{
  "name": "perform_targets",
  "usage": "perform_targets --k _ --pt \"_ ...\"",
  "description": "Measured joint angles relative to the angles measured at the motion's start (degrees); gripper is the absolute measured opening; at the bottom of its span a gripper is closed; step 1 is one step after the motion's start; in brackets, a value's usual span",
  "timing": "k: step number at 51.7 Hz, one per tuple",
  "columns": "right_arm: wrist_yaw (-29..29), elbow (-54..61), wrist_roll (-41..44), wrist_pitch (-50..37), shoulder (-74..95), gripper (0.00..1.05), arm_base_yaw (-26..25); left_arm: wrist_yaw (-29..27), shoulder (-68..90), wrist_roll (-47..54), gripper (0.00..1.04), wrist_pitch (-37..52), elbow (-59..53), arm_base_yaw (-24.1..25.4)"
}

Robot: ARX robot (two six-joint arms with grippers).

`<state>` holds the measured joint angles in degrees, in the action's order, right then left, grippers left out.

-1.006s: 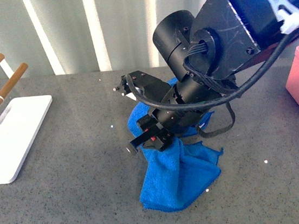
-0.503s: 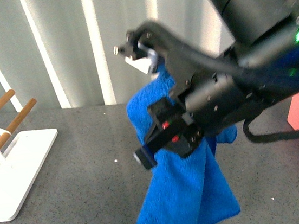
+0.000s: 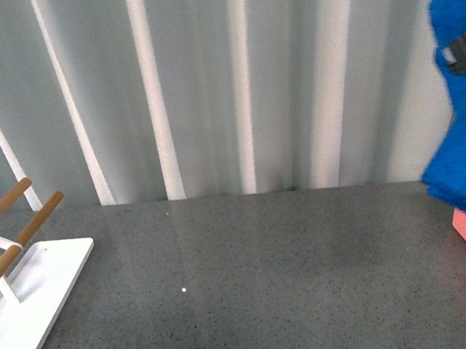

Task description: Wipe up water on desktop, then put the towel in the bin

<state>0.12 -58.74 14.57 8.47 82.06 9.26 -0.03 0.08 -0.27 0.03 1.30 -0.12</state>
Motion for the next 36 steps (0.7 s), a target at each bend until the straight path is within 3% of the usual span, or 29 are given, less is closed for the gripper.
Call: perform_targets --k 8,24,36 --pt "4.0 0.0 0.46 0.33 0.11 0.06 -8.09 0.02 0.0 0.0 0.98 0.0 0.0 0.0" --pt "8.94 -0.02 -2.43 4.63 4.17 0.06 -18.29 0.02 0.0 0.0 0.98 0.0 0.0 0.0" --pt "6.71 -2.36 -5.73 7.78 12.76 0.06 -24.57 0.02 0.0 0.0 0.98 0.0 0.0 0.0"
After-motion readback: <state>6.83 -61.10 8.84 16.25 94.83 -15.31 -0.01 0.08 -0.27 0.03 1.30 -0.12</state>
